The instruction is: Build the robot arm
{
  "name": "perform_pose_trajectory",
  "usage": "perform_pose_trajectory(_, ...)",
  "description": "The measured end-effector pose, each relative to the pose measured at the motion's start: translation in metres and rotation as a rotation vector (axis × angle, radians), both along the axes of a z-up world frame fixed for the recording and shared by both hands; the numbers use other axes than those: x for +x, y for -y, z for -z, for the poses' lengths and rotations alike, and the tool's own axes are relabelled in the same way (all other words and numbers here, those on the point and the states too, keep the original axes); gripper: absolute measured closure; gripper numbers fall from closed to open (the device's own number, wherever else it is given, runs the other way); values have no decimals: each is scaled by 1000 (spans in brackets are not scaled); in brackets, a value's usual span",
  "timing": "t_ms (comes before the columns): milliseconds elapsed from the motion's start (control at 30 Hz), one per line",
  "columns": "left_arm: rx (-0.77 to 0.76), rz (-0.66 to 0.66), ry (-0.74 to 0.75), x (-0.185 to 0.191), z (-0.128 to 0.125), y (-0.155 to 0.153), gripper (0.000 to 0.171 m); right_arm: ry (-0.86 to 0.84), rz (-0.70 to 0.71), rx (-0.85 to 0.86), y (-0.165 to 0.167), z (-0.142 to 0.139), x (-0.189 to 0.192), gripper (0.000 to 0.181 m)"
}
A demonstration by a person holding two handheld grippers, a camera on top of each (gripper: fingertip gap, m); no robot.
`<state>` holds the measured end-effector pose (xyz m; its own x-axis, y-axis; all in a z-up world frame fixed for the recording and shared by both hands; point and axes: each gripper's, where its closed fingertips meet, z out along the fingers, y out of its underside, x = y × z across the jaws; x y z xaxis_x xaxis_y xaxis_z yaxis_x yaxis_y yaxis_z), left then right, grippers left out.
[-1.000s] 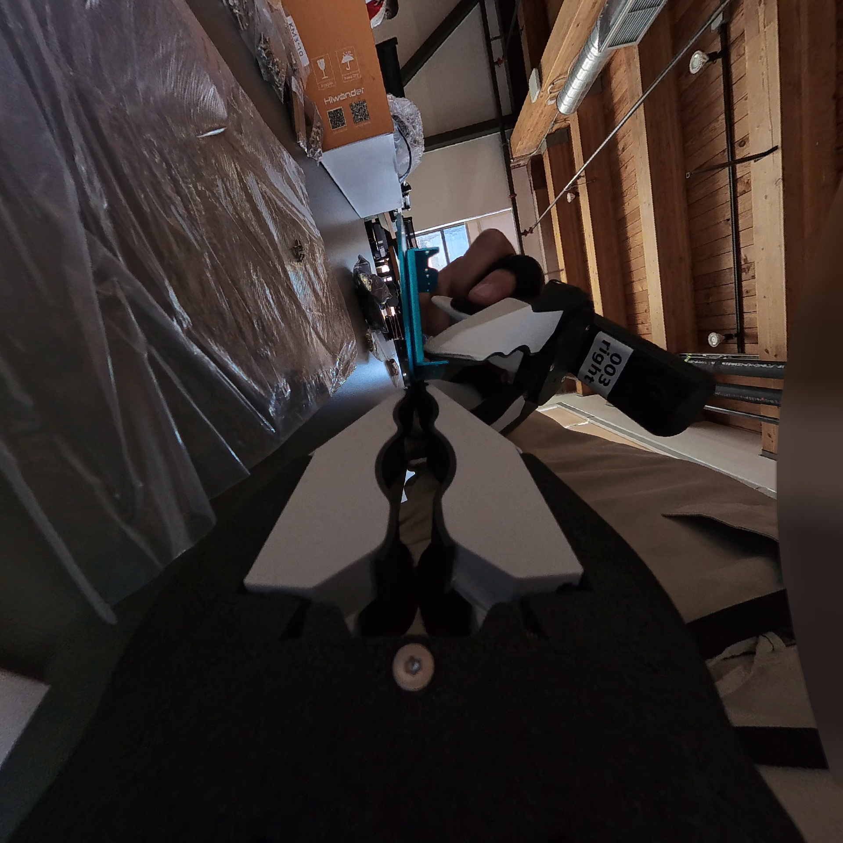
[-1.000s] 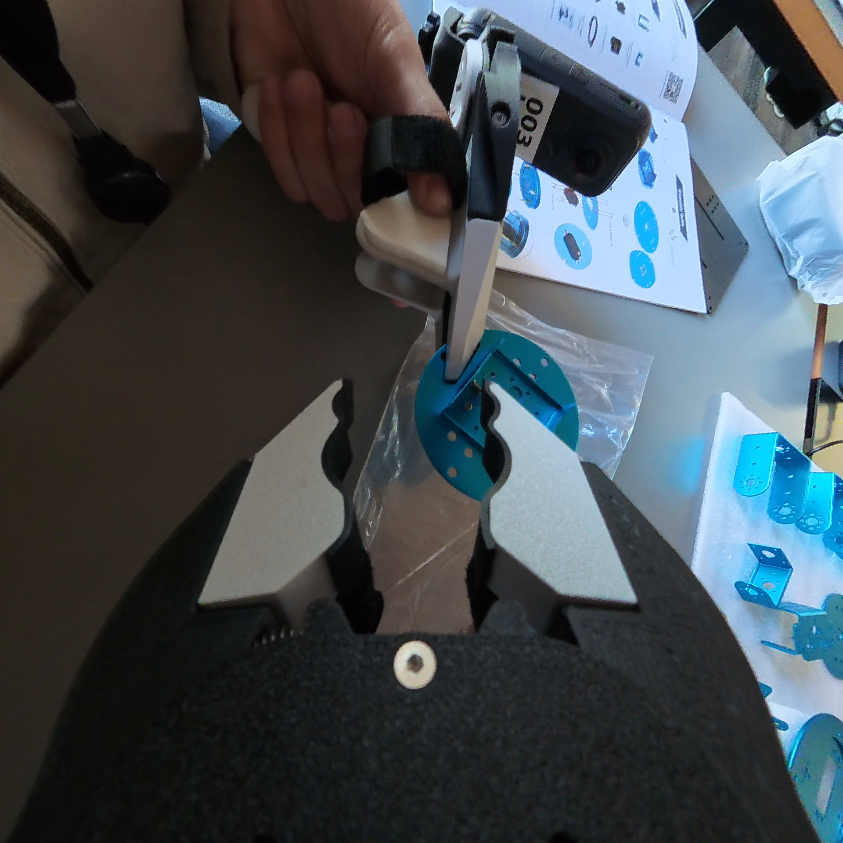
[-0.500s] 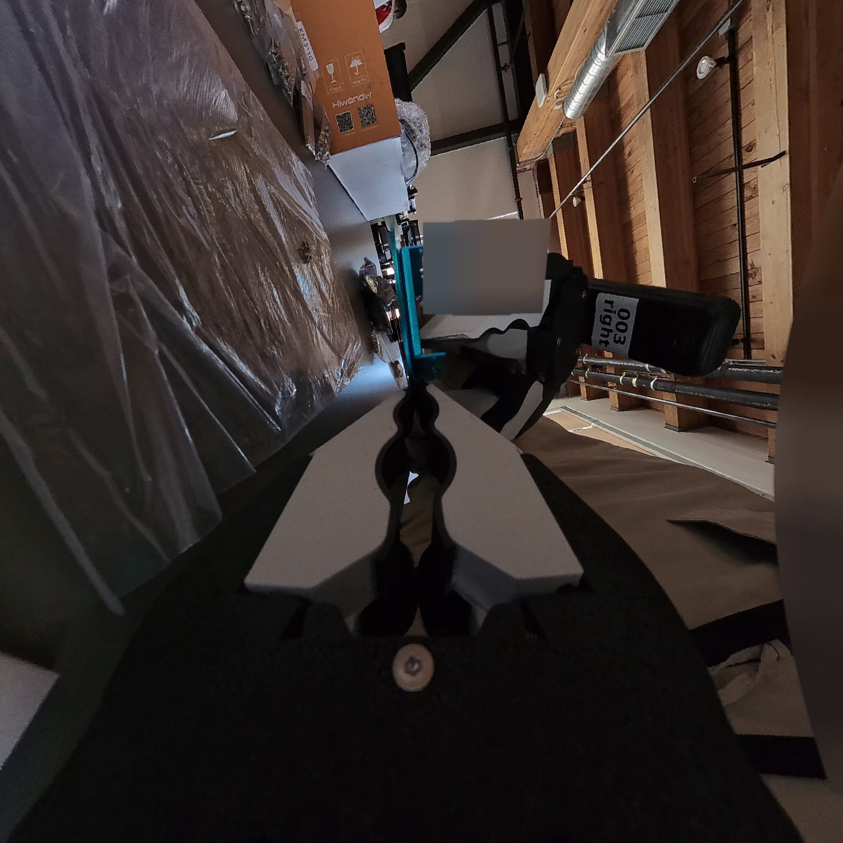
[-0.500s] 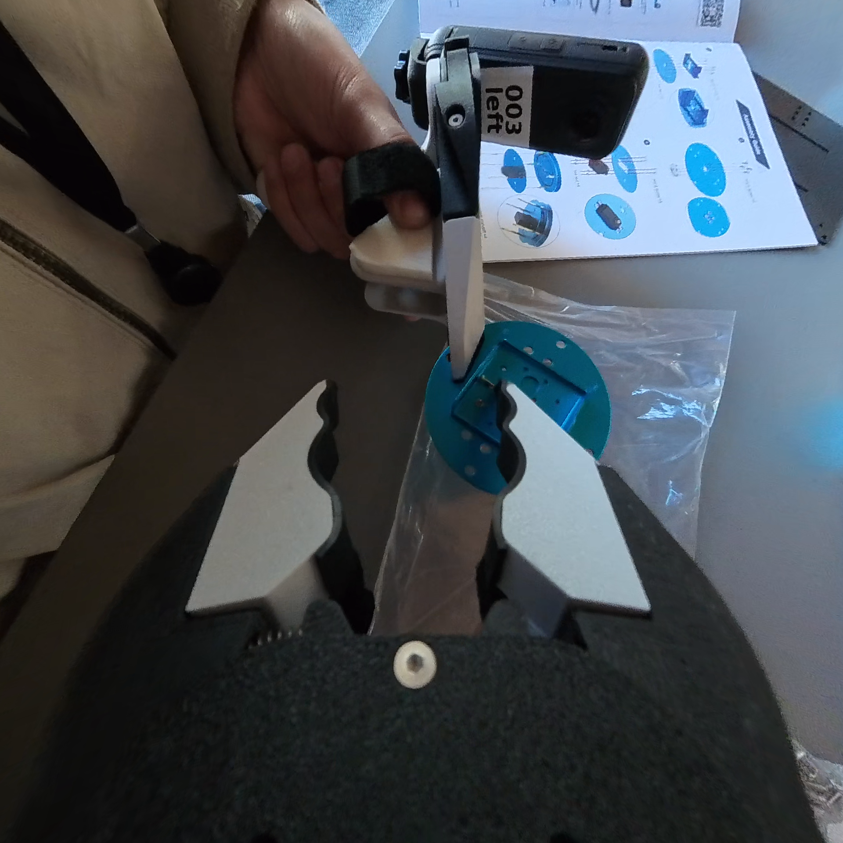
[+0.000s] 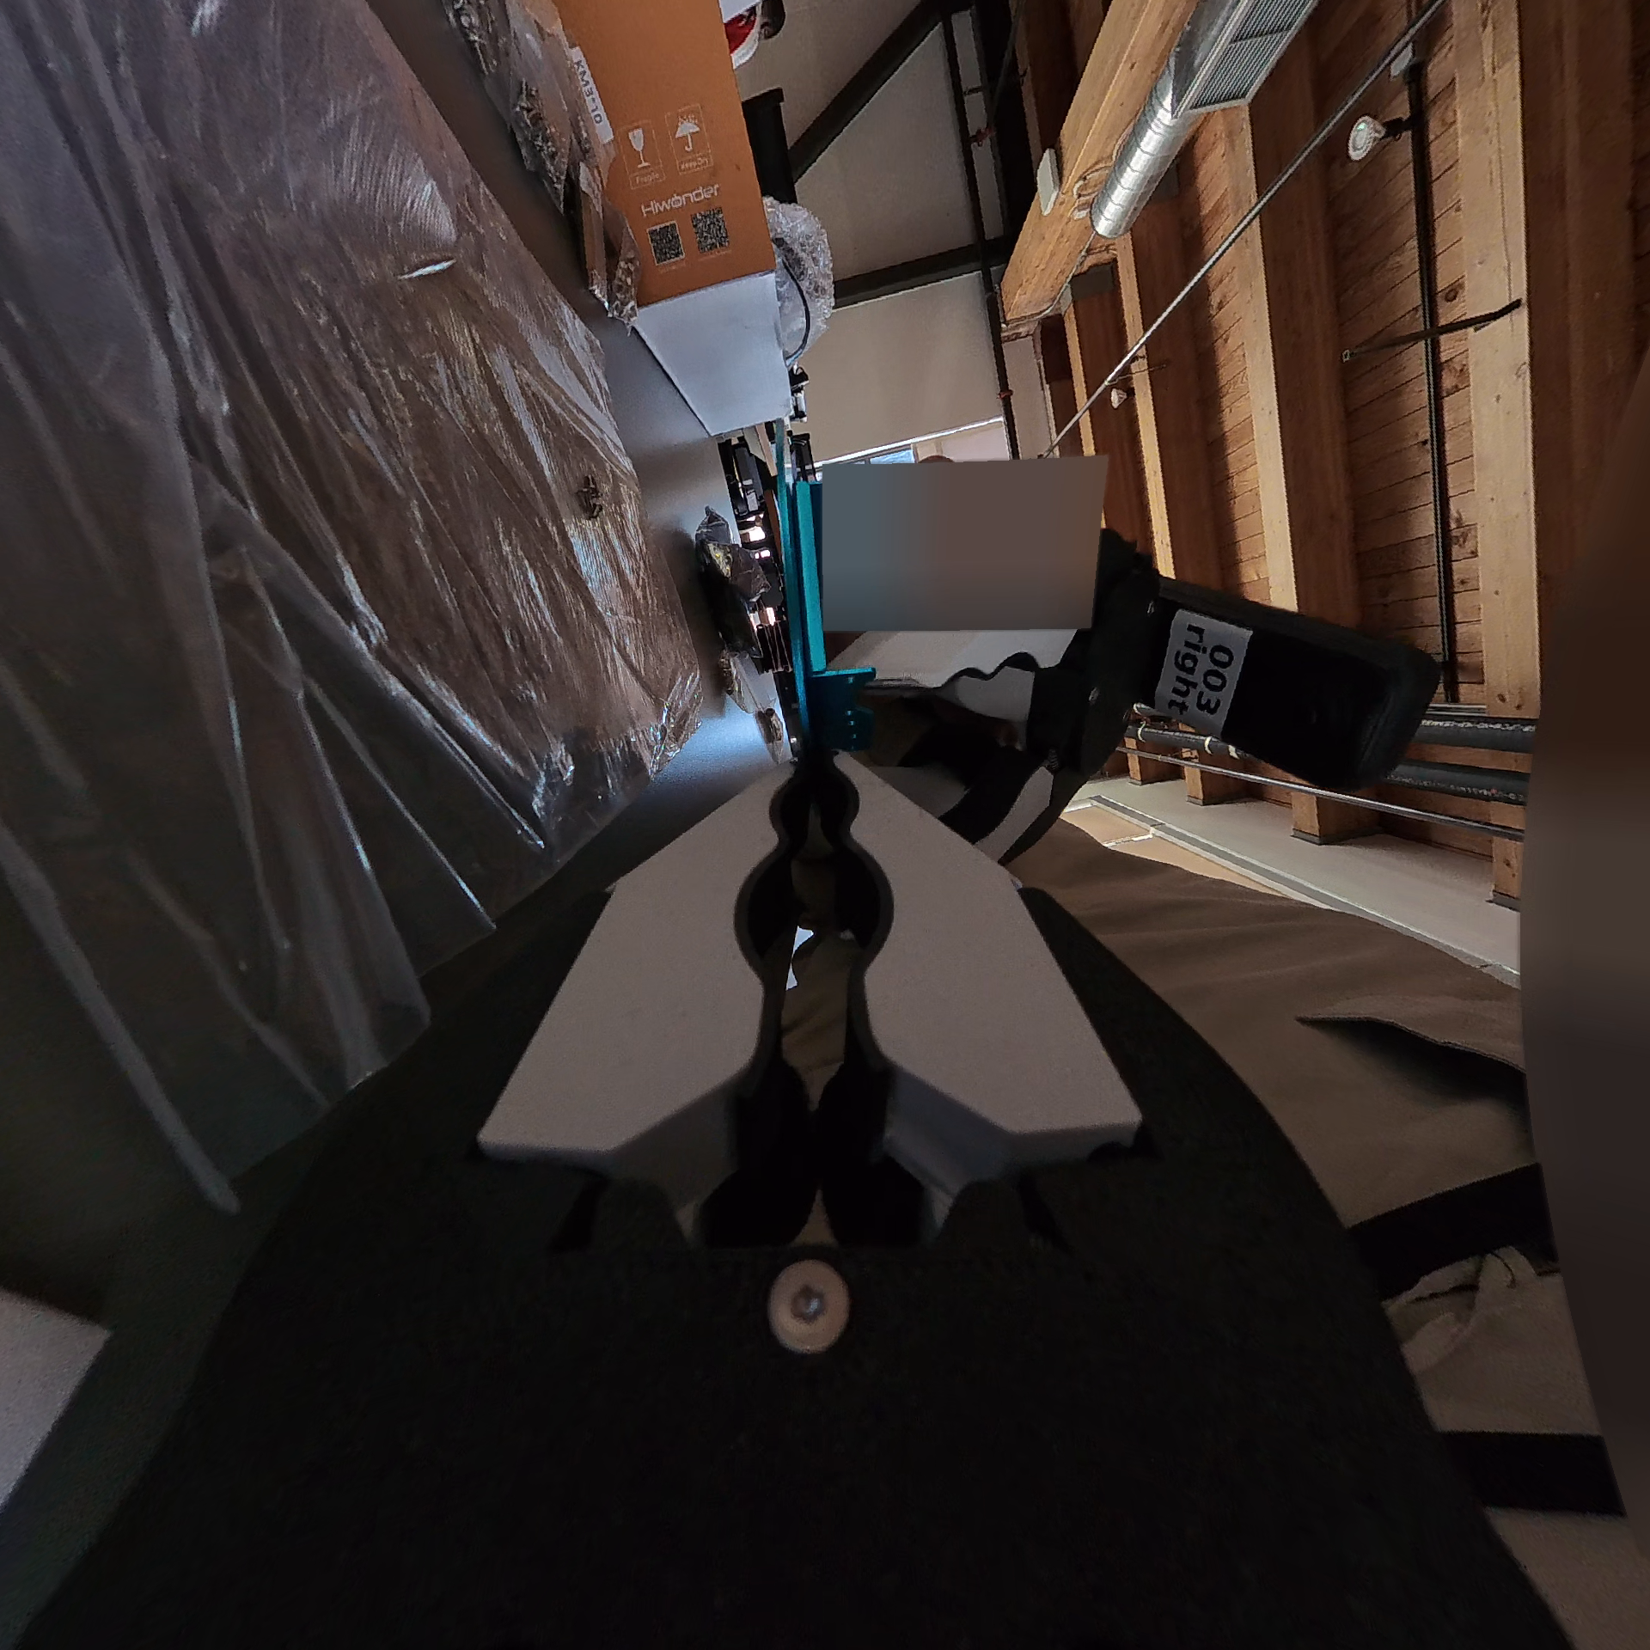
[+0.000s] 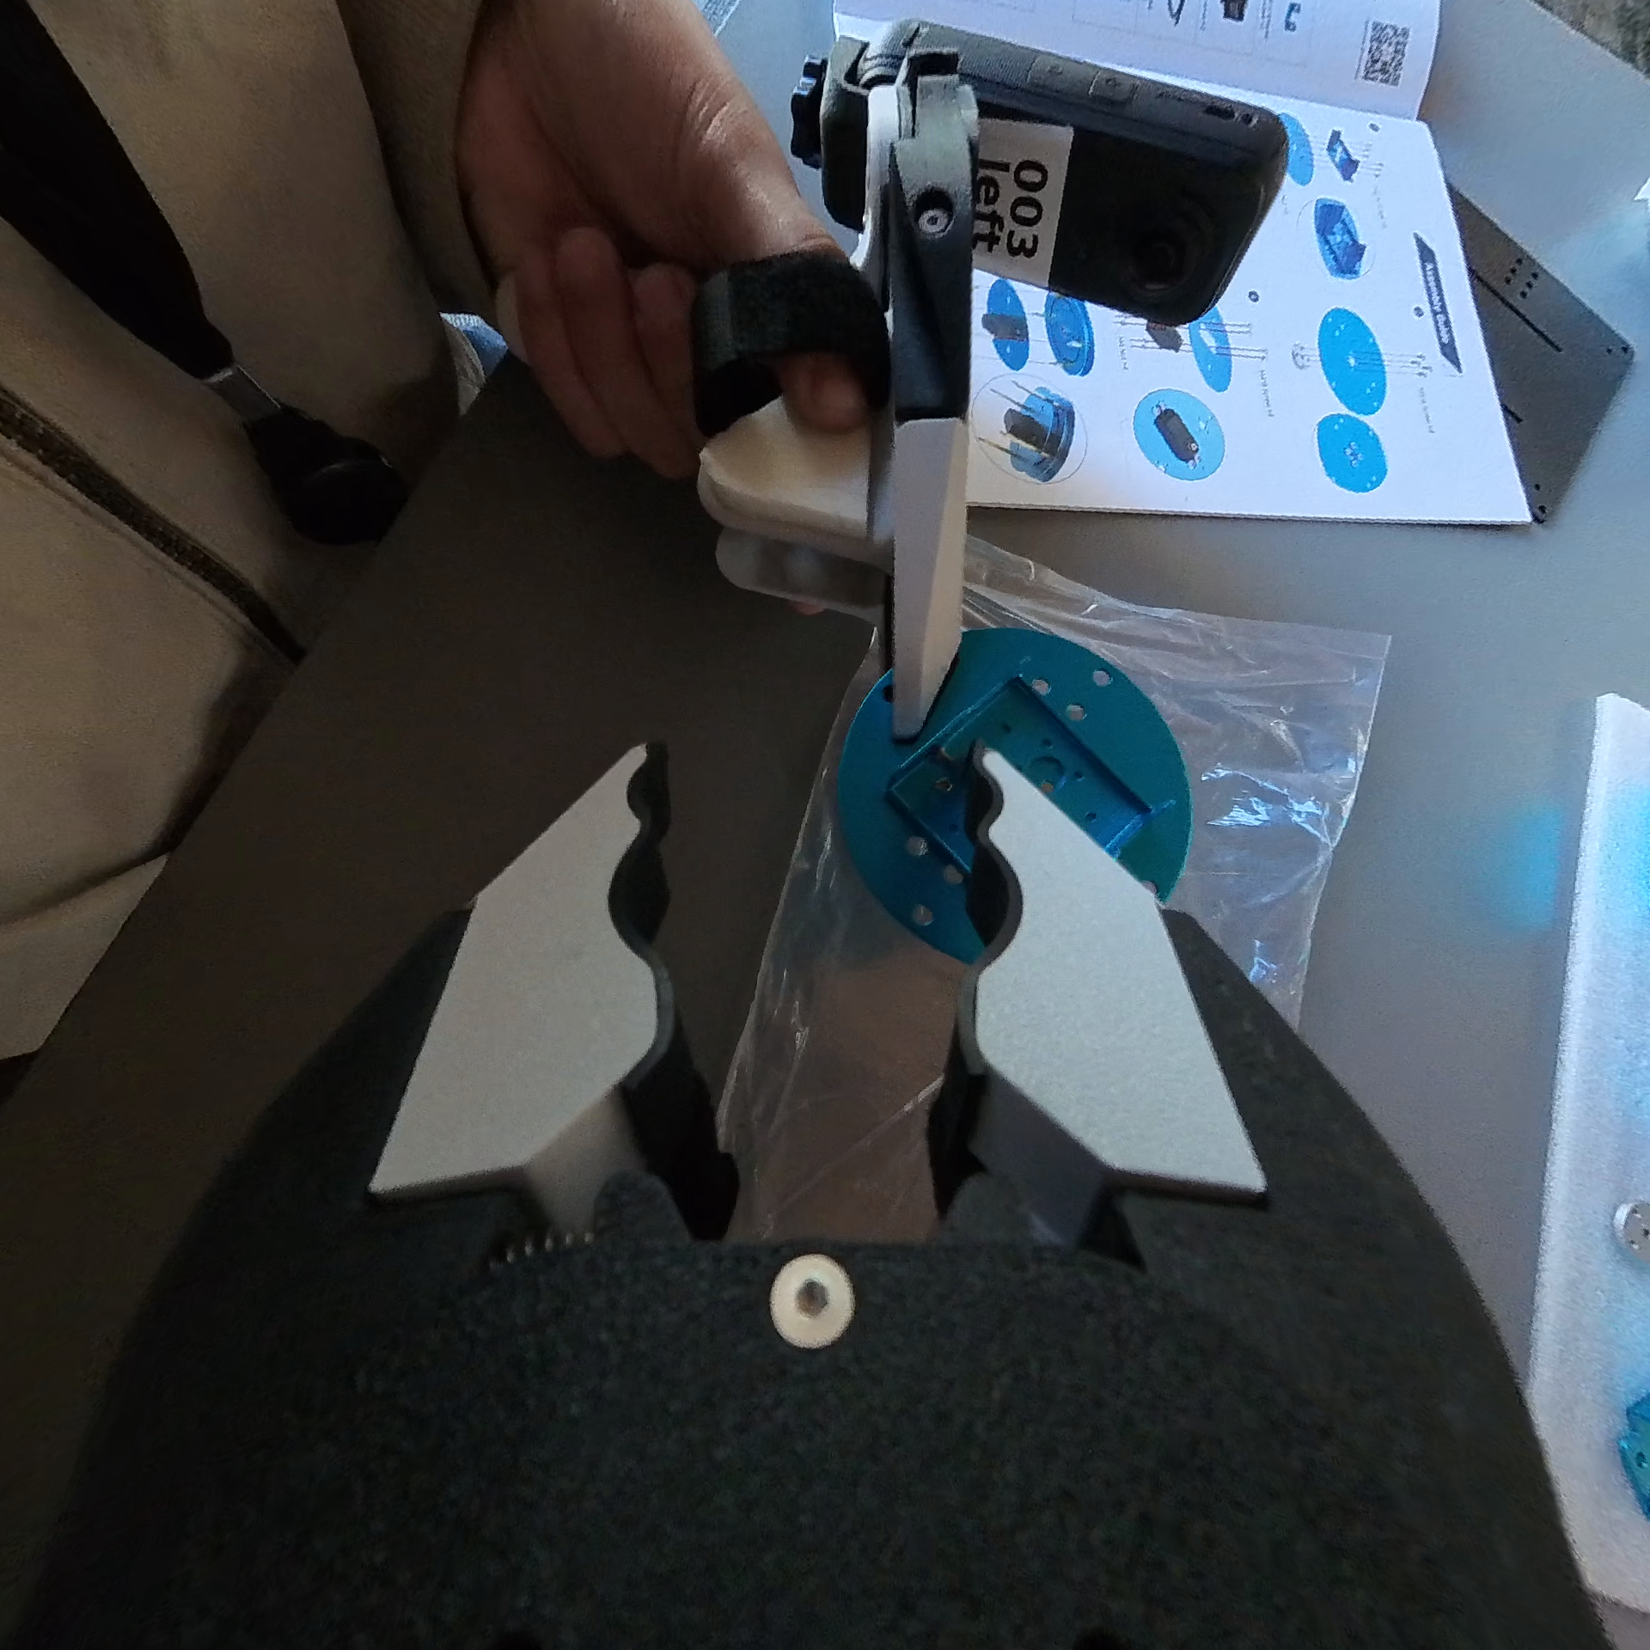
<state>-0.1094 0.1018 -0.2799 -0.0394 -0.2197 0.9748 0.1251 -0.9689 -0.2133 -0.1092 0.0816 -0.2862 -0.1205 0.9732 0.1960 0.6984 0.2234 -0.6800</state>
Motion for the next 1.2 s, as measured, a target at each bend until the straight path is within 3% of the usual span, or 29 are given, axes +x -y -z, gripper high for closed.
perform_pose_trajectory(167, -2, -2, 3, 0, 0, 0, 171, -3, -4, 15, -1, 1, 0, 117)
perform_pose_trajectory(300, -11, 3, 25, -1, -2, 0, 171, -65, -1, 19, -4, -16, 1, 129)
perform_pose_trajectory(367, -14, -2, 32, -3, -3, 0, 171, -95, 24, -3, -10, -26, 5, 150)
perform_pose_trajectory(467, 7, -6, 32, -5, -5, -1, 171, -150, 62, 2, -14, -36, 4, 165)
perform_pose_trajectory(767, 9, 40, 18, -2, -3, 7, 171, -16, 5, 194, -8, -4, 1, 150)
perform_pose_trajectory(933, 3, 40, 26, -2, -4, 8, 171, -24, -20, 300, -11, -8, 0, 155)
perform_pose_trajectory(1200, 0, 38, 21, -3, -3, 9, 171, -10, -41, 312, -7, -4, 1, 165)
